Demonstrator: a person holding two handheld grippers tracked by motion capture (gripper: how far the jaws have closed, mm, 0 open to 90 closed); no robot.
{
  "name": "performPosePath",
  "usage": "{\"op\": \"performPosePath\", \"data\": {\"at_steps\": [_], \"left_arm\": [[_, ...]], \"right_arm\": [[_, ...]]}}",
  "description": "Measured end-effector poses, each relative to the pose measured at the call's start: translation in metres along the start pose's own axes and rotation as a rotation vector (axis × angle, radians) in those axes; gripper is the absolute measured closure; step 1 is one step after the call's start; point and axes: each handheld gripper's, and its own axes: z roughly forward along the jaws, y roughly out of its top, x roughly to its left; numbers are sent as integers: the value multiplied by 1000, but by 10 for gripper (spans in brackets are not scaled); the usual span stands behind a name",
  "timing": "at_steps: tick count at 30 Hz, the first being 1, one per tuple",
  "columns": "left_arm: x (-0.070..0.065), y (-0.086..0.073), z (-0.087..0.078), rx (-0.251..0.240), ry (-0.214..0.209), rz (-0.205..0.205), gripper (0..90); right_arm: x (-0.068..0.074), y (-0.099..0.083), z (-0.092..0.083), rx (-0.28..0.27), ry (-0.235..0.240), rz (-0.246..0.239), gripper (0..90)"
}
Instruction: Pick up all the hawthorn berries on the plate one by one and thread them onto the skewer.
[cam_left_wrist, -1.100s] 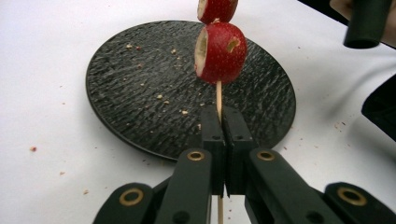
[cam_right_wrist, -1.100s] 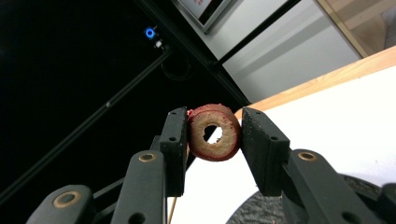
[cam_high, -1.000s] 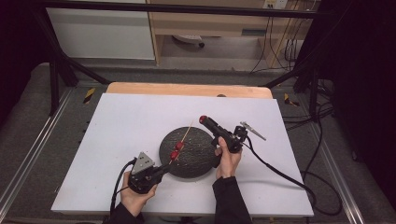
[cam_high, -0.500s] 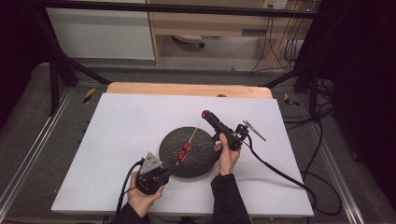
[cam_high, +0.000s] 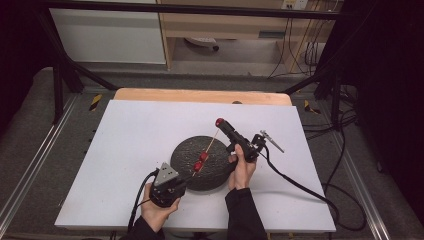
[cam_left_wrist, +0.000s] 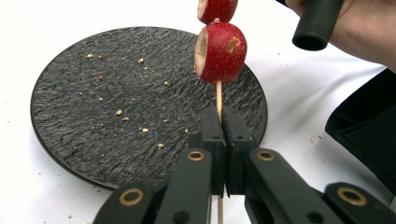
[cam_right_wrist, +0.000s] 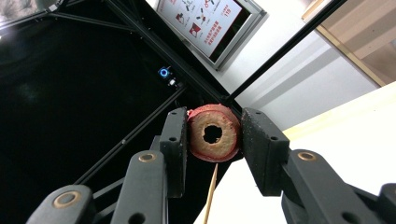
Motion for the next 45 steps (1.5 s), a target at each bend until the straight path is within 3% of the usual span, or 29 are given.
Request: {"op": "performPosePath", "data": {"at_steps": [26, 36, 45], "left_arm": [[-6, 11, 9, -34, 24, -36, 886], [-7, 15, 15, -46, 32, -51, 886], [-4, 22, 21, -51, 39, -57, 886]], "right_arm": [[1, -8, -2, 22, 17, 19, 629], [2, -10, -2, 50, 12, 38, 629], [2, -18, -5, 86, 11, 16, 630]]}}
